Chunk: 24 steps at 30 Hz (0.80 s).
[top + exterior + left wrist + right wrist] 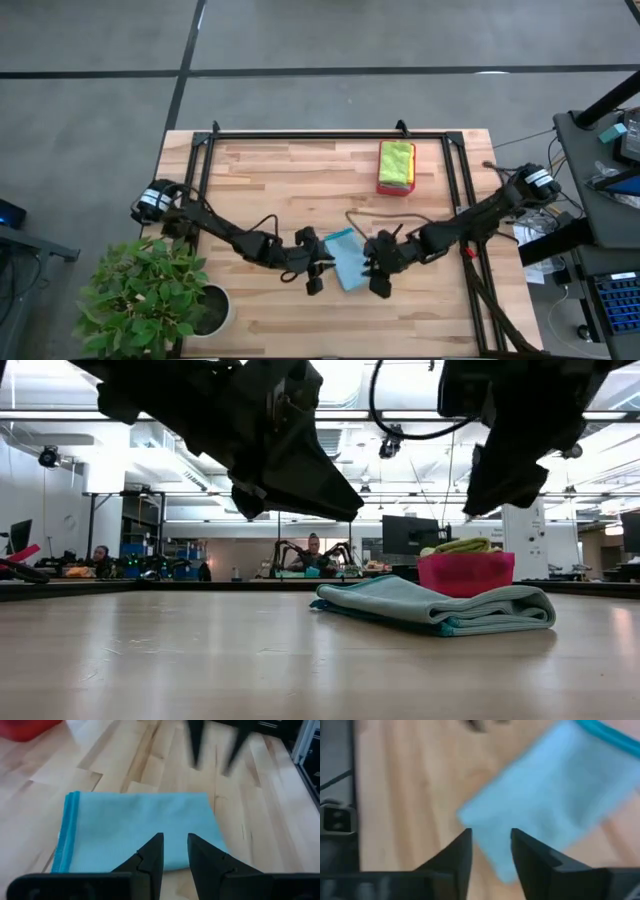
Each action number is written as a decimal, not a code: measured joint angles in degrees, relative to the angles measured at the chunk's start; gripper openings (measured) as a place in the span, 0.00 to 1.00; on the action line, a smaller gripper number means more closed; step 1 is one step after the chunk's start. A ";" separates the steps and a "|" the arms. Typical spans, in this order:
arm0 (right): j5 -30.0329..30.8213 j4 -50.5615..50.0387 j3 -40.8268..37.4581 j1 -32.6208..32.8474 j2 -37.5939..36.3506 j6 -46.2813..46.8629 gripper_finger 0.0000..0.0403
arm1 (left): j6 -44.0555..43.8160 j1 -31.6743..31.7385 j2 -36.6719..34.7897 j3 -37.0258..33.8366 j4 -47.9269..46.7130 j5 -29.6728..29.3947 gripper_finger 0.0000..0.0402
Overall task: Fold microfiber towels
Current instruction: Put the folded blue microfiber towel into the red bin
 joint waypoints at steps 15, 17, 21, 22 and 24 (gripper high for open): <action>0.17 -5.57 -3.04 -10.31 1.43 2.54 0.65 | 0.15 -0.47 6.99 -0.17 7.01 -0.62 0.18; 0.09 -5.01 -3.68 -11.22 2.01 2.54 0.67 | 0.15 -0.45 8.10 -0.17 7.88 -0.64 0.18; -1.26 -2.11 -5.28 -13.04 2.10 2.45 0.69 | 0.09 -0.20 10.18 0.20 7.89 -0.69 0.18; -1.85 -0.92 -5.65 -13.49 2.10 2.31 0.69 | 0.10 -0.20 10.72 0.32 8.15 -0.70 0.18; -2.68 0.48 -6.63 -14.26 2.10 1.91 0.68 | 0.12 -0.16 11.65 0.58 9.02 -0.70 0.18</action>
